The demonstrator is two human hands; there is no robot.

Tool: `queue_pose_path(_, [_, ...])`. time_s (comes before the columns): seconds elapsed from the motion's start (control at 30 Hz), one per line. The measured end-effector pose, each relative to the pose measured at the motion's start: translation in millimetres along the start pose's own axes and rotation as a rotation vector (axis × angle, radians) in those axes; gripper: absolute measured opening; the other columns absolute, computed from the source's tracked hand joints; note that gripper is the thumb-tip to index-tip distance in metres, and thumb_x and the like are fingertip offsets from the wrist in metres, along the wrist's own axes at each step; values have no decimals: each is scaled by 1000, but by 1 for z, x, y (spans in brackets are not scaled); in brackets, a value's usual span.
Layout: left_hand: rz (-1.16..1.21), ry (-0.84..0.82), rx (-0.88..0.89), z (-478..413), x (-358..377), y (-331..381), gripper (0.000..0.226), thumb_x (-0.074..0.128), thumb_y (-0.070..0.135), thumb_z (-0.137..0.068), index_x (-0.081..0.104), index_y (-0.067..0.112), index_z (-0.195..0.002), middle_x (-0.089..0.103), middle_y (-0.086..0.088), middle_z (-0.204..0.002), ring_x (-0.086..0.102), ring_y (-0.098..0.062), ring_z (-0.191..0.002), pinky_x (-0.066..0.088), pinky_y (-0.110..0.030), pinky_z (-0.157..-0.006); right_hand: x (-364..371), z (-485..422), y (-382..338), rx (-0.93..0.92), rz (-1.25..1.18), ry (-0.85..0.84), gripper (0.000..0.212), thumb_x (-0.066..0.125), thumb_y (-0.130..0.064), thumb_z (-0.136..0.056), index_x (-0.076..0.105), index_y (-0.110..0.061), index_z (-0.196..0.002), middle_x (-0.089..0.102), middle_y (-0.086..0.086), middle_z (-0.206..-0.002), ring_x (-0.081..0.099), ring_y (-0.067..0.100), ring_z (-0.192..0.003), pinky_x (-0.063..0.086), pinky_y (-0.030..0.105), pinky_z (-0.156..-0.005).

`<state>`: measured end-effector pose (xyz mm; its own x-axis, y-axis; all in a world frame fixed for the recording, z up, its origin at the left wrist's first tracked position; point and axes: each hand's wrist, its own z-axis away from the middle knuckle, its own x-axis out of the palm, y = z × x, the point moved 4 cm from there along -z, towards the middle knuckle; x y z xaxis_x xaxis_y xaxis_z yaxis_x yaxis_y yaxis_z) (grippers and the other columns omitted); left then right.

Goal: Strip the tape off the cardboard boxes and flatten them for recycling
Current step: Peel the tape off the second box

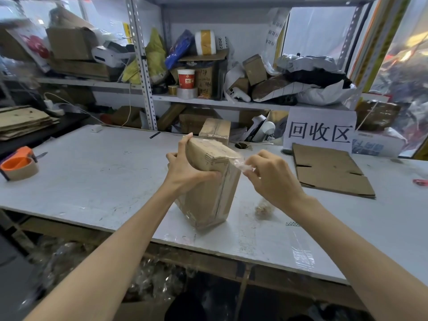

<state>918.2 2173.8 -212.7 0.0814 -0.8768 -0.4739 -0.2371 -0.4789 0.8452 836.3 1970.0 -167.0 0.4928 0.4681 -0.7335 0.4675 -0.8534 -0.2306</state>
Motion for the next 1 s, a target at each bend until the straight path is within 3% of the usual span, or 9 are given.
queue_pose_path(0.13, [17,-19,-39,1,-6,-1,122,82,65,-33,18,61,-138,29,-4,-125,38,-27,-117,41,-45,-104,-15,-1,-1,-57,309,71,38,79,-34,-74,64,0,-80,60,10,-77,56,24,-53,46,26,-48])
queue_pose_path(0.3, [5,-42,1,8,-5,-1,121,83,64,-35,17,65,-136,29,-4,-127,40,-30,-122,42,-50,-106,-25,3,-8,-29,249,268,44,75,-38,-78,49,-6,-62,42,5,-65,35,17,-42,37,25,-38])
queue_pose_path(0.4, [28,-40,1,10,-10,-4,123,82,64,-35,16,63,-138,27,0,-126,38,-24,-118,43,-48,-104,-27,-1,0,54,20,322,38,78,-26,-77,44,-9,-70,50,5,-63,47,19,-47,46,32,-44])
queue_pose_path(0.5, [31,-49,75,15,-9,0,125,84,61,-38,16,57,-143,27,-1,-129,37,-23,-120,43,-42,-105,-18,-8,4,172,-210,173,33,75,-31,-80,59,-6,-94,65,9,-83,65,19,-68,58,36,-62])
queue_pose_path(0.6, [13,-18,221,17,-9,15,127,83,61,-40,16,51,-146,21,-4,-138,30,-20,-127,37,-31,-104,0,-14,1,242,-298,35,41,71,-37,-83,63,-11,-114,68,5,-99,63,18,-89,56,36,-77])
queue_pose_path(0.7, [-69,-66,279,10,-13,28,126,80,66,-40,10,57,-144,11,-1,-148,23,-24,-135,33,-42,-111,6,-17,-2,281,-303,59,37,72,-36,-82,67,-15,-112,68,0,-91,61,12,-79,52,31,-72])
queue_pose_path(0.8, [19,-102,141,8,-15,23,126,73,75,-43,-1,60,-144,4,5,-155,16,-29,-144,25,-51,-115,19,-13,0,345,-346,29,34,77,-30,-78,70,-13,-106,68,2,-93,63,16,-81,54,31,-71])
queue_pose_path(0.93, [4,34,-50,3,-20,11,145,71,74,-33,-4,42,-153,11,2,-154,19,-29,-143,29,-50,-113,28,-9,-3,353,-404,56,41,83,-25,-71,69,-13,-107,62,-5,-99,59,4,-79,47,10,-61])
queue_pose_path(1.0, [-42,24,-106,-1,-18,10,152,73,72,-28,-10,41,-152,11,1,-153,22,-30,-141,30,-50,-112,28,-12,-5,349,-408,57,46,83,-24,-70,68,-14,-111,63,-4,-102,60,4,-75,48,10,-59])
